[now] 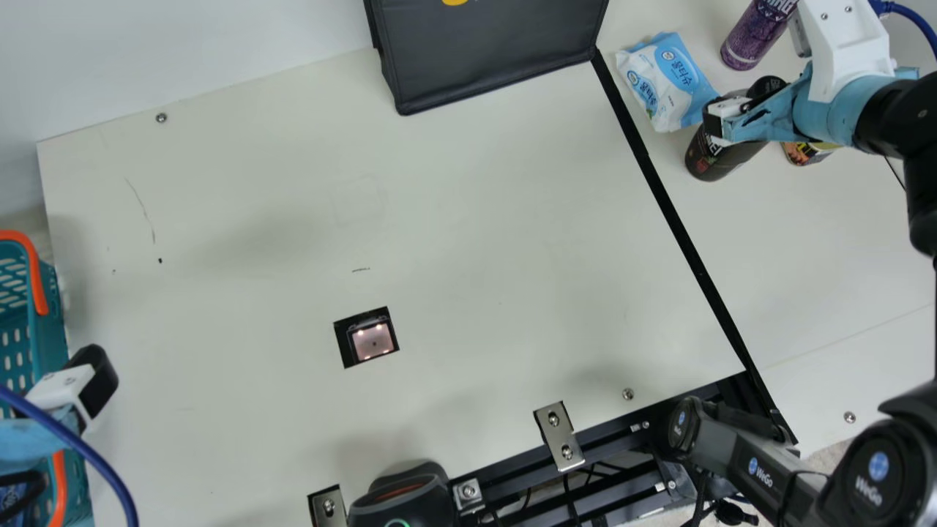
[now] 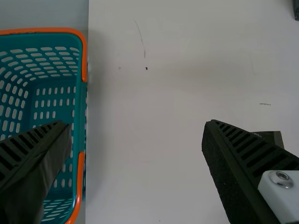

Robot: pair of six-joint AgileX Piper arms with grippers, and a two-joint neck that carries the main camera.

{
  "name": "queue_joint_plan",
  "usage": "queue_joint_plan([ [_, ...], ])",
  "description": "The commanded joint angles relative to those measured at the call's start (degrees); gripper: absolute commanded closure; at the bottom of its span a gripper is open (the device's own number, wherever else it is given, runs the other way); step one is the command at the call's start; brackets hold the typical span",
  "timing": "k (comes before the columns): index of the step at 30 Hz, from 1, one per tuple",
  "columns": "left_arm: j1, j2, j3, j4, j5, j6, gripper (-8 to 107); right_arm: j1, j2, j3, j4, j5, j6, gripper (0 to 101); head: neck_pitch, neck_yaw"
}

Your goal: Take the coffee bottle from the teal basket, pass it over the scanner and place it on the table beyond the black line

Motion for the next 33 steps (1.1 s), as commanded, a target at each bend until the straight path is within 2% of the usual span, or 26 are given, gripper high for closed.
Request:
queue_joint_plan([
  [1, 0.0, 0.0, 0.0, 0.0, 0.0, 0.0, 9, 1.7, -1.9, 0.5, -3.2, -1.5, 0.9, 6, -1.7, -0.1],
  [8, 0.0, 0.0, 0.0, 0.0, 0.0, 0.0, 9, 9.0, -7.6, 2.1, -13.0, -3.9, 7.4, 6, -1.7, -0.1],
  [14, 0.0, 0.0, 0.0, 0.0, 0.0, 0.0, 9, 16.8, -12.1, 2.3, -22.0, -2.6, 17.0, 6, -1.7, -0.1],
  [20, 0.0, 0.0, 0.0, 0.0, 0.0, 0.0, 9, 25.5, -15.7, 0.9, -29.9, 2.0, 29.3, 6, -1.7, -0.1],
  [30, 0.0, 0.0, 0.0, 0.0, 0.0, 0.0, 9, 43.0, -20.5, -2.8, -40.8, 12.9, 51.0, 6, -1.7, -0.1],
  [31, 0.0, 0.0, 0.0, 0.0, 0.0, 0.0, 9, 37.6, -20.2, -2.5, -38.7, 10.8, 43.5, 6, -1.7, -0.1],
  [33, 0.6, -0.9, -1.0, -0.2, 0.6, 0.1, 9, 40.7, -21.3, -3.2, -39.4, 13.2, 47.2, 6, -1.7, 1.2],
])
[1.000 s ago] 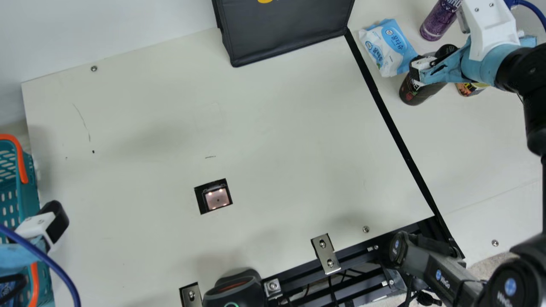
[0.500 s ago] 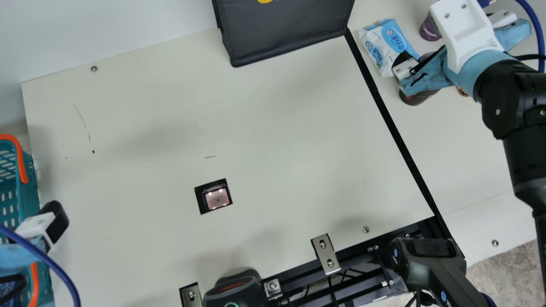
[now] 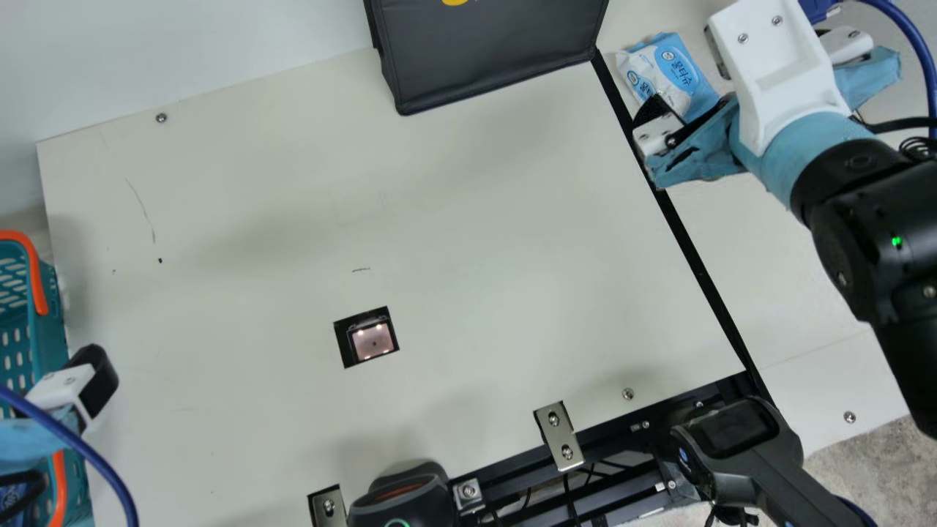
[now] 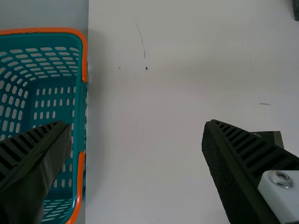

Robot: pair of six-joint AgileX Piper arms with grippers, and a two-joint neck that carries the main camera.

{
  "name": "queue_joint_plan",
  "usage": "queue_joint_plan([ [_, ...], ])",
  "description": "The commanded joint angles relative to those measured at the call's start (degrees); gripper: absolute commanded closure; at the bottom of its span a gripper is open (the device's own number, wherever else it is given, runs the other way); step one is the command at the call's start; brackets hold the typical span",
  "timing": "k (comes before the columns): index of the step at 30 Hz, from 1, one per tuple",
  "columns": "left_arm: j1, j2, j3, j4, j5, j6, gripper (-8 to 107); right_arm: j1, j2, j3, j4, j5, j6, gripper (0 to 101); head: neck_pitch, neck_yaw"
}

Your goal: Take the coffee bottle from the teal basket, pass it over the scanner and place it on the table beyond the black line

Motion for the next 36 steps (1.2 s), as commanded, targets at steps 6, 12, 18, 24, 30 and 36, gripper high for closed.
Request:
queue_joint_plan([
  [6, 4.0, -6.3, -7.0, -1.1, 4.4, 0.7, 9, -1.7, -4.1, -2.7, 7.2, 6.0, -1.4, 6, -1.7, 9.2],
  [12, 5.3, -8.5, -9.3, -1.3, 5.9, 1.0, 9, -2.2, -7.7, -5.0, 13.2, 11.5, -1.2, 6, -1.7, 17.2],
  [18, 5.3, -8.7, -9.4, -1.5, 6.3, 1.0, 9, -2.8, -11.3, -7.4, 19.2, 17.1, -1.1, 6, -1.7, 19.9],
  [24, 5.3, -8.7, -9.4, -1.5, 6.3, 1.0, 9, -2.8, -12.6, -8.3, 21.3, 19.2, -1.1, 6, -1.7, 19.9],
  [30, 5.3, -8.7, -9.4, -1.5, 6.3, 1.0, 9, -2.8, -12.7, -8.3, 21.2, 19.2, -1.1, 6, -1.7, 19.9],
  [36, 5.3, -8.7, -9.4, -1.5, 6.3, 1.0, 9, -2.8, -12.7, -8.3, 21.2, 19.3, -1.1, 6, -1.7, 19.9],
])
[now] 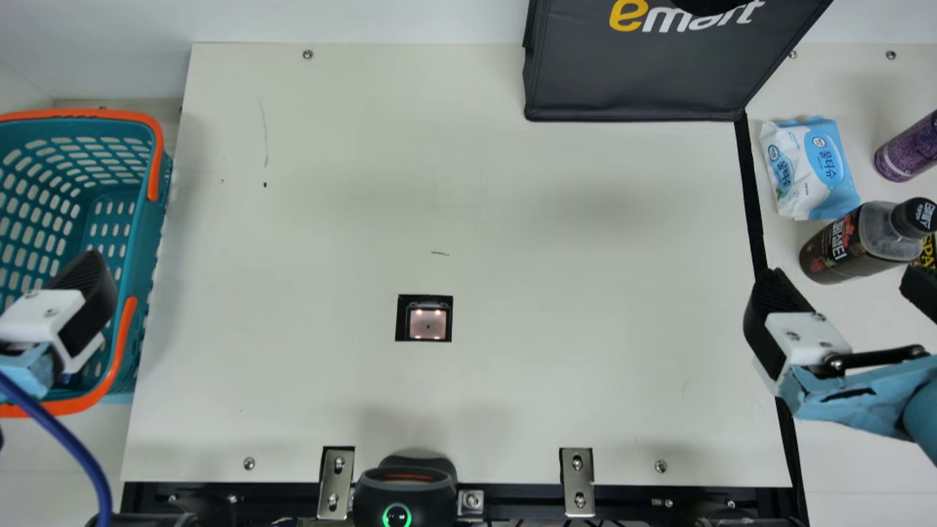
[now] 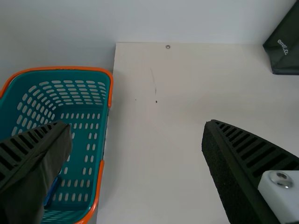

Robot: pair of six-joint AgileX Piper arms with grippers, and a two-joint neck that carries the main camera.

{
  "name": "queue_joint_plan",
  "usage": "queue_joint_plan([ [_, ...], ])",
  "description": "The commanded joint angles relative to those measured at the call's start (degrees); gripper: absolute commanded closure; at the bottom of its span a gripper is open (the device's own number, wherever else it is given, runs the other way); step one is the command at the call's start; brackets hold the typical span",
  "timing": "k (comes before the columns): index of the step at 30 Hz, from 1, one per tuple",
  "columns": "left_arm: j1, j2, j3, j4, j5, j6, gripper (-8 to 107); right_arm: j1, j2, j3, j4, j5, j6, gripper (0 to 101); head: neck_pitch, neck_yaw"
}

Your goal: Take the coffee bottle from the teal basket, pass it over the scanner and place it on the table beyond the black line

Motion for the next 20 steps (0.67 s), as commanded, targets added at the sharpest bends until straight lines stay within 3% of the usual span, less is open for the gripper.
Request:
queue_joint_plan([
  [1, 0.0, 0.0, 0.0, 0.0, 0.0, 0.0, 9, 0.0, 0.0, 0.0, 0.0, 0.0, 0.0, 6, -1.7, 0.2],
  [20, 0.0, 0.0, 0.0, 0.0, 0.0, 0.0, 9, 0.0, 0.0, 0.0, 0.0, 0.0, 0.0, 6, -1.7, 0.2],
])
